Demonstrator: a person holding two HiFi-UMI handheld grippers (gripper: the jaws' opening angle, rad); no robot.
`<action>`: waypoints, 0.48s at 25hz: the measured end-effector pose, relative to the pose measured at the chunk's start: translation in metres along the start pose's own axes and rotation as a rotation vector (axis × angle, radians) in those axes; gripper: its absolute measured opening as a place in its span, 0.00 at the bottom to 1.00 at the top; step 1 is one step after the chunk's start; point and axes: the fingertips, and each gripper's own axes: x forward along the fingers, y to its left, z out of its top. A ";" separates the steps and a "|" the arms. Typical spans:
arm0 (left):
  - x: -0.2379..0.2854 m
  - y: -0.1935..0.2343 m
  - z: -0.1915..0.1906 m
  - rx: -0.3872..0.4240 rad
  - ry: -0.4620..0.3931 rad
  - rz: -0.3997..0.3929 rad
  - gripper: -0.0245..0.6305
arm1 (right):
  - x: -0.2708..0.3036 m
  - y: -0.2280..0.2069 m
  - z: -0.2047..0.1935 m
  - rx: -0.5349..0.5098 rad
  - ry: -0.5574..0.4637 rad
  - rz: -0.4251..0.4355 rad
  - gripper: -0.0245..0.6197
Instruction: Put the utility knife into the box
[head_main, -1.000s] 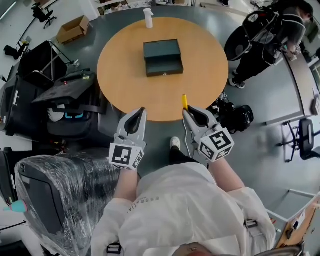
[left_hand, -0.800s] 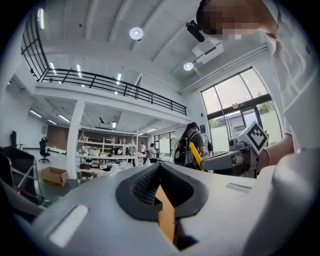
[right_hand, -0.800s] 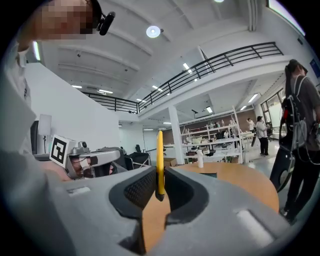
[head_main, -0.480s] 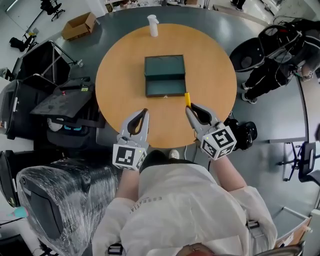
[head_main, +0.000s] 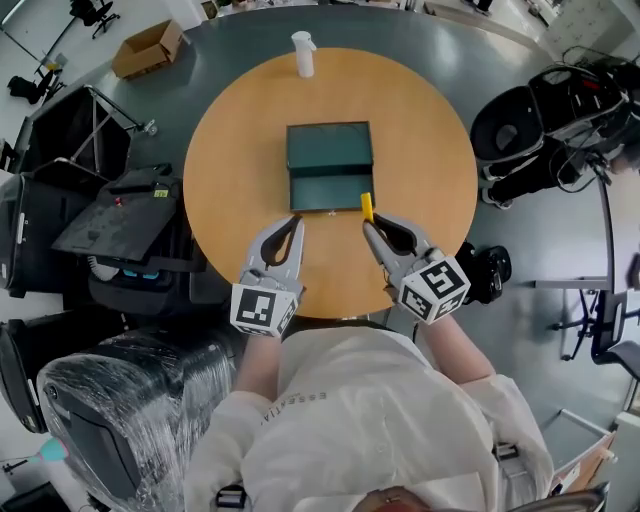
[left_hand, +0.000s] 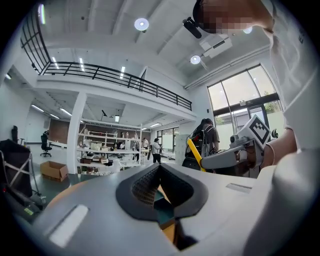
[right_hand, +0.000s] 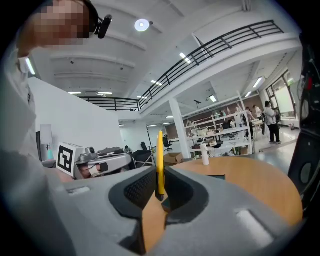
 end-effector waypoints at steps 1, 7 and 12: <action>0.007 0.004 0.000 -0.004 -0.003 -0.007 0.06 | 0.008 -0.004 0.000 -0.004 0.012 -0.001 0.10; 0.041 0.029 -0.007 -0.029 0.026 -0.051 0.06 | 0.068 -0.033 -0.027 -0.030 0.163 0.000 0.10; 0.050 0.057 -0.026 -0.053 0.074 -0.050 0.06 | 0.115 -0.053 -0.074 -0.043 0.337 0.021 0.10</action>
